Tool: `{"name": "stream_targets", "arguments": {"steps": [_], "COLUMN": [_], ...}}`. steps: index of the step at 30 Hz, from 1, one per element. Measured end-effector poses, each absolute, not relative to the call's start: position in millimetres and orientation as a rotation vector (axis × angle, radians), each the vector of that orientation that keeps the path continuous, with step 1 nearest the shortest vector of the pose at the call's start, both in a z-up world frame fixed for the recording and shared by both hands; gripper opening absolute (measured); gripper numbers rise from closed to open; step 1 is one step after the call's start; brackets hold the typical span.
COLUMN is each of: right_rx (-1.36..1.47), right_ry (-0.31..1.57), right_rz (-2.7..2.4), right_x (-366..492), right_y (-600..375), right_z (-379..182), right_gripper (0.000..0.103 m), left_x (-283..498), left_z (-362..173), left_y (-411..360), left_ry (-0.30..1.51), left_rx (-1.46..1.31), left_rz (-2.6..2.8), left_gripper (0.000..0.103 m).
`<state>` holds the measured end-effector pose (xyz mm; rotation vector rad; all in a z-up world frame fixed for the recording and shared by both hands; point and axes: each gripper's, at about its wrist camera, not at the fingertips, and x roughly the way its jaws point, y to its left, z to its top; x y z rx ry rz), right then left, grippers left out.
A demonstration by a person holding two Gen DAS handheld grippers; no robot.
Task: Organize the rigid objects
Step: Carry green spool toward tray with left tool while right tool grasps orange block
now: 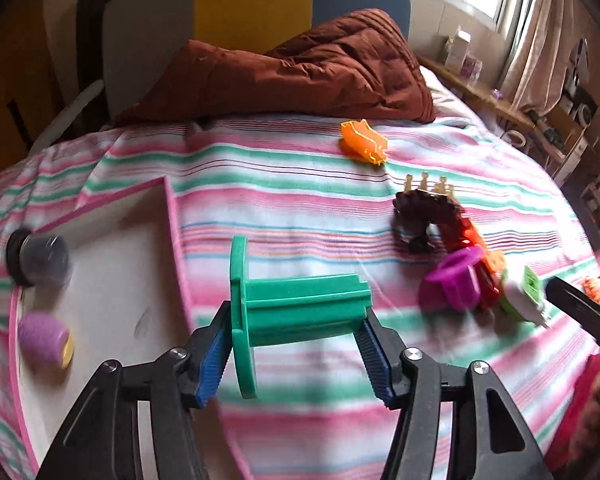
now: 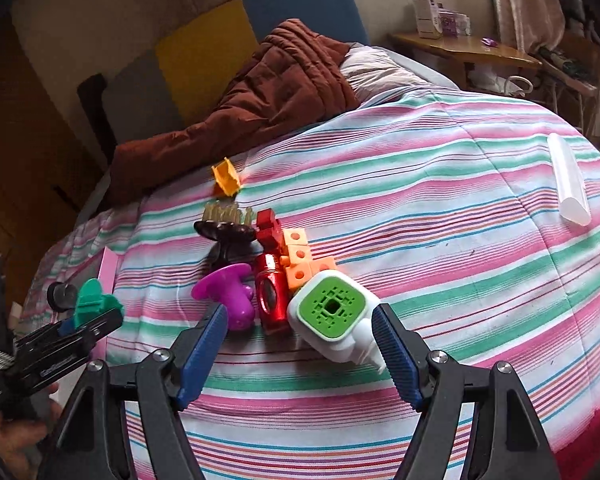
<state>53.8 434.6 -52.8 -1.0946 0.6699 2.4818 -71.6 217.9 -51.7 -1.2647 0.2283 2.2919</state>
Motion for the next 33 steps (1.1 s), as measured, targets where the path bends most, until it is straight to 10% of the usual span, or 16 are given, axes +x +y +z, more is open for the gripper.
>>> {"name": "stream_targets", "arguments": {"steps": [27, 29, 33], "right_rx": [-1.468, -1.533, -1.607], "right_ry": [0.414, 0.358, 0.256], "right_rz": [2.323, 2.285, 2.349], "right_x": [-232.4, -237.9, -231.3], "right_y": [436.6, 431.7, 403.3], "right_z": [-81.2, -92.5, -98.2], "right_gripper": [0.061, 0.031, 0.024], "left_x": [-43.9, -44.6, -46.0], "left_z": [-28.6, -29.3, -28.3], "left_y": [101.4, 94.7, 86.6], "left_ry": [0.090, 0.072, 0.048], "left_rx": [-1.234, -1.238, -1.237], "left_rz": [2.422, 2.432, 2.448], "left_gripper": [0.060, 0.060, 0.060]}}
